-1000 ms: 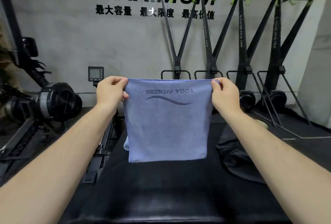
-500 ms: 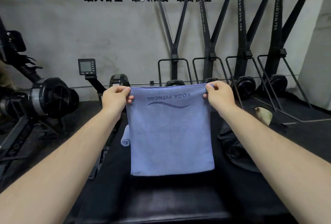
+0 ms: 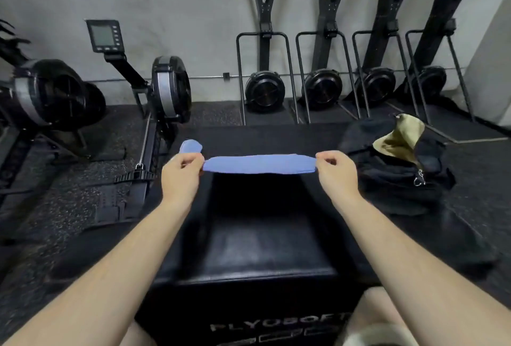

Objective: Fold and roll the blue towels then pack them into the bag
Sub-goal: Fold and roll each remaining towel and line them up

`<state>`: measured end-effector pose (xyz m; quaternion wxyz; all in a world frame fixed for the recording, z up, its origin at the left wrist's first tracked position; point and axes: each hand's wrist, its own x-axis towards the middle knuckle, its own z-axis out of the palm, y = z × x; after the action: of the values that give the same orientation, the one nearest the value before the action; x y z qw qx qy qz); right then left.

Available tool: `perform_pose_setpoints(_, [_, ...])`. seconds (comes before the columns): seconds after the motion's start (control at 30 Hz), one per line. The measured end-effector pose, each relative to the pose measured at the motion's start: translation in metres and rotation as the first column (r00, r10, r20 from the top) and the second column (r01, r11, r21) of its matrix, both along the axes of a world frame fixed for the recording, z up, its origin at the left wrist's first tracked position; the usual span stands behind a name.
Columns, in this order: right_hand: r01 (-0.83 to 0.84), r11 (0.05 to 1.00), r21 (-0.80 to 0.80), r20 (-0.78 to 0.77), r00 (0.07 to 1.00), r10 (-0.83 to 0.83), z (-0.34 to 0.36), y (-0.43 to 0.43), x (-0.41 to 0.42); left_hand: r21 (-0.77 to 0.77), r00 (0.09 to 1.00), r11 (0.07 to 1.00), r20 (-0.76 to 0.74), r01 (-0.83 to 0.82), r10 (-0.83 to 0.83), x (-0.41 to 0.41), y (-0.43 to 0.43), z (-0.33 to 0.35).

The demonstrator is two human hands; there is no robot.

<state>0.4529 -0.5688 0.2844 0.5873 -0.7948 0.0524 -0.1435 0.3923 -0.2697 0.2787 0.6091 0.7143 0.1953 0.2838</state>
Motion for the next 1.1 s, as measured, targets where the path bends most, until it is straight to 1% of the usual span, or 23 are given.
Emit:
perform_pose_setpoints(0.1, [-0.009, 0.999, -0.035, -0.195, 0.981, 0.002, -0.080, -0.006, -0.030, -0.019, 0.979, 1.000, -0.204, 0.018, -0.021, -0.029, -0.008, -0.076])
perform_pose_setpoints(0.13, [-0.013, 0.998, -0.061, -0.238, 0.971, -0.002, -0.100, -0.009, -0.039, -0.011, 0.963, 1.000, -0.268, 0.023, -0.025, -0.037, -0.010, -0.096])
perform_pose_setpoints(0.2, [-0.018, 0.992, -0.128, -0.264, 0.964, -0.016, -0.126, -0.012, -0.055, 0.040, 0.933, 0.999, -0.360, 0.033, -0.017, -0.051, -0.012, -0.123])
perform_pose_setpoints(0.23, [-0.015, 0.988, -0.153, -0.245, 0.969, -0.023, -0.130, -0.013, -0.061, 0.083, 0.923, 0.996, -0.384, 0.045, -0.009, -0.056, -0.013, -0.130])
perform_pose_setpoints(0.33, [-0.035, 0.975, -0.218, -0.176, 0.984, -0.004, -0.129, -0.013, -0.071, 0.188, 0.920, 0.979, -0.392, 0.075, 0.005, -0.064, -0.013, -0.132])
perform_pose_setpoints(0.47, [-0.030, 0.951, -0.308, -0.181, 0.983, -0.028, -0.128, -0.016, -0.078, 0.259, 0.920, 0.962, -0.392, 0.087, 0.022, -0.074, -0.019, -0.124])
perform_pose_setpoints(0.57, [-0.027, 0.920, -0.391, -0.217, 0.974, -0.064, -0.131, -0.016, -0.081, 0.264, 0.914, 0.961, -0.405, 0.086, 0.030, -0.082, -0.024, -0.121])
perform_pose_setpoints(0.73, [0.000, 0.912, -0.409, -0.254, 0.961, -0.114, -0.127, -0.012, -0.082, 0.223, 0.908, 0.973, -0.417, 0.063, 0.037, -0.088, -0.030, -0.115])
perform_pose_setpoints(0.77, [0.004, 0.893, -0.450, -0.266, 0.954, -0.138, -0.126, -0.011, -0.083, 0.228, 0.905, 0.972, -0.423, 0.062, 0.041, -0.089, -0.032, -0.115])
perform_pose_setpoints(0.8, [0.010, 0.848, -0.530, -0.257, 0.951, -0.172, -0.124, -0.010, -0.084, 0.276, 0.902, 0.960, -0.426, 0.054, 0.072, -0.088, -0.032, -0.118])
perform_pose_setpoints(0.83, [0.024, 0.782, -0.623, -0.217, 0.955, -0.202, -0.124, -0.008, -0.084, 0.379, 0.894, 0.924, -0.428, 0.049, 0.128, -0.087, -0.032, -0.119])
perform_pose_setpoints(0.87, [0.041, 0.717, -0.696, -0.153, 0.967, -0.203, -0.125, -0.004, -0.084, 0.496, 0.892, 0.867, -0.417, 0.059, 0.177, -0.085, -0.033, -0.122])
perform_pose_setpoints(0.9, [0.049, 0.680, -0.731, -0.089, 0.982, -0.167, -0.125, 0.002, -0.084, 0.581, 0.904, 0.811, -0.383, 0.075, 0.191, -0.081, -0.036, -0.125])
perform_pose_setpoints(0.93, [0.027, 0.670, -0.742, -0.051, 0.994, -0.098, -0.126, 0.012, -0.083, 0.624, 0.925, 0.775, -0.346, 0.103, 0.156, -0.074, -0.041, -0.125])
perform_pose_setpoints(1.0, [-0.098, 0.661, -0.744, -0.042, 0.994, 0.100, -0.129, 0.036, -0.079, 0.648, 0.948, 0.728, -0.318, 0.225, -0.010, -0.056, -0.053, -0.124])
perform_pose_setpoints(1.03, [-0.175, 0.647, -0.742, -0.058, 0.978, 0.199, -0.131, 0.048, -0.077, 0.658, 0.935, 0.688, -0.344, 0.306, -0.087, -0.047, -0.059, -0.125])
perform_pose_setpoints(1.07, [-0.246, 0.627, -0.739, -0.090, 0.958, 0.271, -0.134, 0.058, -0.075, 0.667, 0.904, 0.636, -0.409, 0.389, -0.124, -0.038, -0.062, -0.126])
perform_pose_setpoints(1.1, [-0.309, 0.594, -0.743, -0.145, 0.940, 0.308, -0.137, 0.063, -0.073, 0.668, 0.860, 0.581, -0.498, 0.465, -0.115, -0.033, -0.063, -0.129])
